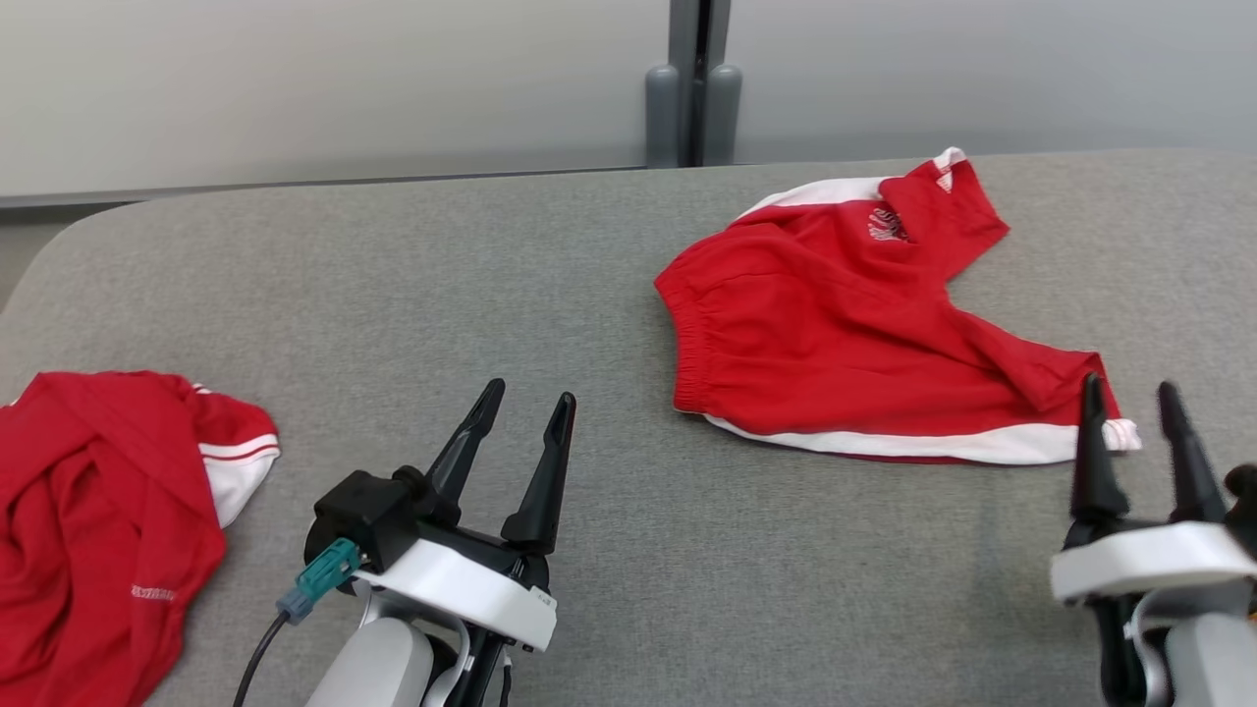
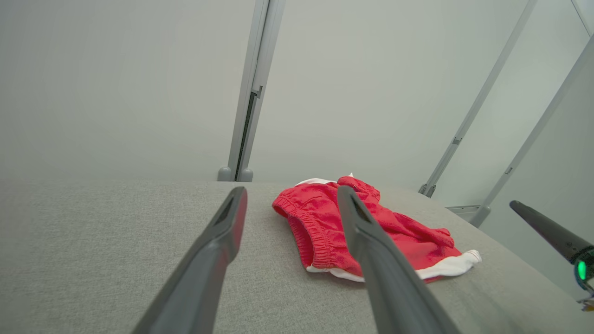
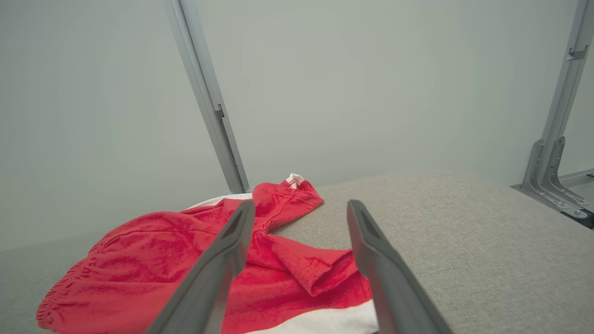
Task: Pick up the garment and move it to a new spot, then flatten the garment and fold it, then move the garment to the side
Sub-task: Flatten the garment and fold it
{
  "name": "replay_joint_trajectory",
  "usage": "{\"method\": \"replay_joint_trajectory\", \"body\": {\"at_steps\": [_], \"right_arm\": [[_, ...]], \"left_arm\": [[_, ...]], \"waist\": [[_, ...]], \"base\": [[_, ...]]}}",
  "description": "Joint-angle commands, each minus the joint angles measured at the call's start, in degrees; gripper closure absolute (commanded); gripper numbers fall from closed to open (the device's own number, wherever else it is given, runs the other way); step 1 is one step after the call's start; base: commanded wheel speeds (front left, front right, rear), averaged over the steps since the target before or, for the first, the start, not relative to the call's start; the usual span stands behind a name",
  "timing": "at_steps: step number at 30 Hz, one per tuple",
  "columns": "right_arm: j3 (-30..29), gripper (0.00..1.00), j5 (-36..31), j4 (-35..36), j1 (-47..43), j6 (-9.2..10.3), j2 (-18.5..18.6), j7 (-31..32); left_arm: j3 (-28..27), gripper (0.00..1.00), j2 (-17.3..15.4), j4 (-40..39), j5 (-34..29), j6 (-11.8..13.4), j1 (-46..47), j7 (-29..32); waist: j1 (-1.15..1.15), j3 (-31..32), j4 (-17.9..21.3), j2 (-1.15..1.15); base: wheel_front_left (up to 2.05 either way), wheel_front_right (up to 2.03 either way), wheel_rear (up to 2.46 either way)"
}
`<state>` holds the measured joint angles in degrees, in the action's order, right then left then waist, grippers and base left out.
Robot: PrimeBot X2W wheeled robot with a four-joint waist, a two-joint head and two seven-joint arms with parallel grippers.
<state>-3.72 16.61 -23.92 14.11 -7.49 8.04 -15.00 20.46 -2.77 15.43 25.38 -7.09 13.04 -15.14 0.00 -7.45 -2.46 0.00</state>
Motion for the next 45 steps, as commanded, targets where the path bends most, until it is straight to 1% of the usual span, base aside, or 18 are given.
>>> {"method": "replay_joint_trajectory", "body": {"at_steps": [1,6,9,12,16,17,22,24,27,31,37,42,43,44,45], "right_arm": [[0.57,0.00,0.05,1.60,-2.03,-0.01,-0.86,-0.15],[1.45,0.00,1.39,5.63,-5.92,-0.01,-3.54,-0.15],[1.48,0.00,0.93,6.53,-6.53,-0.01,-4.22,-0.16],[1.36,0.00,0.25,6.85,-5.56,-0.01,-4.38,-0.17],[0.76,0.00,-0.66,7.34,-4.79,-0.01,-4.53,-0.17],[0.76,0.00,-0.66,7.34,-4.79,-0.01,-4.53,-0.17],[-0.40,0.00,-1.29,8.09,-4.34,-0.01,-4.74,-0.17],[-0.36,0.00,-1.23,8.32,-3.78,-0.01,-4.86,-0.17],[-0.51,0.00,-1.54,8.58,-3.14,-0.01,-4.92,-0.17],[-0.94,0.00,-1.83,8.96,-2.60,-0.01,-5.05,-0.17],[-1.33,0.00,-1.00,9.10,-2.20,-0.01,-5.10,-0.17],[-1.26,0.00,-0.97,8.83,-2.35,-0.01,-5.12,-0.18],[-1.36,0.00,-0.95,8.70,-2.34,-0.01,-5.11,-0.18],[-1.47,0.00,-0.94,8.53,-2.30,-0.01,-5.11,-0.18],[-1.56,0.00,-1.02,8.37,-2.25,-0.01,-5.11,-0.18]], "left_arm": [[-0.18,0.00,-0.24,-0.21,0.62,-0.28,-0.90,-0.01],[-0.38,0.00,-0.22,1.50,0.53,-0.31,-1.14,-0.02],[-0.08,0.00,-0.23,2.74,0.65,-0.31,-0.16,-0.01],[1.61,0.00,-0.20,5.24,-0.71,-0.38,1.25,-0.02],[5.68,0.00,-0.82,14.14,-5.14,-0.40,5.89,0.12],[5.68,0.00,-0.82,14.14,-5.14,-0.40,5.89,0.12],[8.68,0.00,-0.81,22.49,-6.31,-0.41,13.11,0.38],[10.85,0.00,-1.17,24.97,-6.35,-0.39,15.94,0.46],[15.13,0.00,-1.80,27.15,-3.63,-0.38,18.95,0.64],[18.66,0.00,-3.54,28.88,-0.29,-0.39,21.98,0.34],[21.83,0.00,-4.77,30.04,3.36,-0.39,24.50,-0.01],[23.05,0.00,-5.71,28.06,5.01,-0.40,25.95,-0.08],[23.21,0.13,-5.89,27.33,5.05,-0.40,26.03,-0.09],[23.32,0.55,-6.10,26.66,5.09,-0.40,26.13,-0.09],[23.43,0.89,-6.32,26.02,5.20,-0.40,26.12,-0.10]], "waist": [[0.00,0.64,1.11,0.00],[0.00,-0.01,3.03,0.00],[0.00,-0.74,3.88,0.00],[0.00,-1.79,4.77,0.00],[0.00,-3.82,5.77,0.00],[0.00,-3.82,5.77,0.00],[0.00,-6.92,7.26,0.00],[0.00,-8.06,8.02,0.00],[0.00,-9.34,9.08,0.00],[0.00,-10.48,9.97,0.00],[0.00,-11.31,10.82,0.00],[0.00,-11.72,11.01,0.00],[0.00,-11.74,11.00,0.00],[0.00,-11.74,10.97,0.00],[0.00,-11.71,10.92,0.00]], "base": [[0.00,0.00,0.00],[0.00,0.00,0.00],[0.00,0.00,0.00],[0.00,0.00,0.00],[0.00,0.00,0.00],[0.00,0.00,0.00],[0.00,0.00,0.00],[0.00,0.00,0.00],[0.00,0.00,0.00],[0.00,0.00,0.00],[0.00,0.00,0.00],[0.00,0.00,0.00],[0.00,0.00,0.00],[0.00,0.00,0.00],[0.00,0.00,0.00]]}}
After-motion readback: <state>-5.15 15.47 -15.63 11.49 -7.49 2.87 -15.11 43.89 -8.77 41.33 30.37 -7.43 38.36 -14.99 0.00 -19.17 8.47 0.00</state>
